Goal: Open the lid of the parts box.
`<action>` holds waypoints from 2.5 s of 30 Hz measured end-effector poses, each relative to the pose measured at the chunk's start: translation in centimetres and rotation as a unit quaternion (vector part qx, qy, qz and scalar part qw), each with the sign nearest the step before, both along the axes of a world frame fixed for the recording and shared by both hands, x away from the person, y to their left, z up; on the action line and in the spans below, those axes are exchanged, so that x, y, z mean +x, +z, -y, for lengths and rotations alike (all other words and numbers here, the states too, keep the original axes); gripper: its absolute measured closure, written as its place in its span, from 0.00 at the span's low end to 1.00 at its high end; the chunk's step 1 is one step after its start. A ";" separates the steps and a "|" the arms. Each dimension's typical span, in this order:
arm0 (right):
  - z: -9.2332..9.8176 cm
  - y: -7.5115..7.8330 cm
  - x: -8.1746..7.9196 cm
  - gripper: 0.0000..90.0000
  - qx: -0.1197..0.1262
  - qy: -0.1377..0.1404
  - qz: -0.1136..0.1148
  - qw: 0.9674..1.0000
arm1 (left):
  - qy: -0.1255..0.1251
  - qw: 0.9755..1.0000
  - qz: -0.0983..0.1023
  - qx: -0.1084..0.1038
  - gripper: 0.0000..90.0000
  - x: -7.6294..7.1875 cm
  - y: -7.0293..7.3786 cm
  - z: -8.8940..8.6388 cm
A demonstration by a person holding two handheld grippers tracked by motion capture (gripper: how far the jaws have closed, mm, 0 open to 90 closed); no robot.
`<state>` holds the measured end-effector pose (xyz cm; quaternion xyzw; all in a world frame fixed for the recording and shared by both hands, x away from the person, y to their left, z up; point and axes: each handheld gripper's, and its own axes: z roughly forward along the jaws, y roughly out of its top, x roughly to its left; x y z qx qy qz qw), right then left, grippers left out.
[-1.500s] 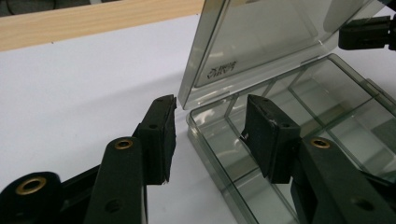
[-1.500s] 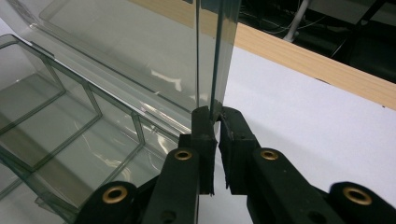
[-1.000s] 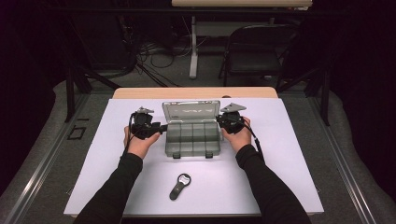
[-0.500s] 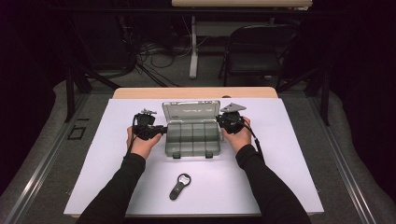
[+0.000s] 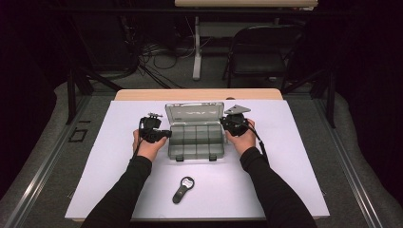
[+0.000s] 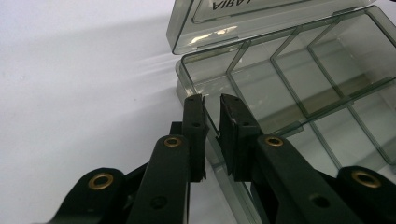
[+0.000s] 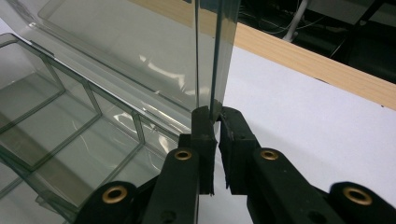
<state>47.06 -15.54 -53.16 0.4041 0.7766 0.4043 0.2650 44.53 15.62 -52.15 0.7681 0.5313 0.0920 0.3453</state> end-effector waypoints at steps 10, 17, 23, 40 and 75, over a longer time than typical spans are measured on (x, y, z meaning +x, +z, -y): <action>0.0 0.0 0.0 0.94 -0.001 -0.001 0.001 1.000 | 0.003 1.000 -0.001 0.006 0.94 0.0 0.1 0.3; 0.0 -0.1 0.0 0.94 0.005 -0.004 0.000 1.000 | 0.005 1.000 0.004 0.010 0.94 -0.2 0.1 0.4; -0.1 -0.1 0.0 0.94 0.006 -0.006 0.001 1.000 | 0.005 1.000 0.003 0.008 0.95 -0.2 0.1 0.4; -0.3 -0.1 0.2 0.95 0.024 -0.030 -0.013 0.999 | 0.003 1.000 0.003 0.009 0.95 -0.2 0.1 0.4; -0.1 0.1 2.0 0.96 0.093 -0.077 -0.086 0.989 | 0.001 1.000 0.006 0.007 0.95 -0.2 0.0 0.3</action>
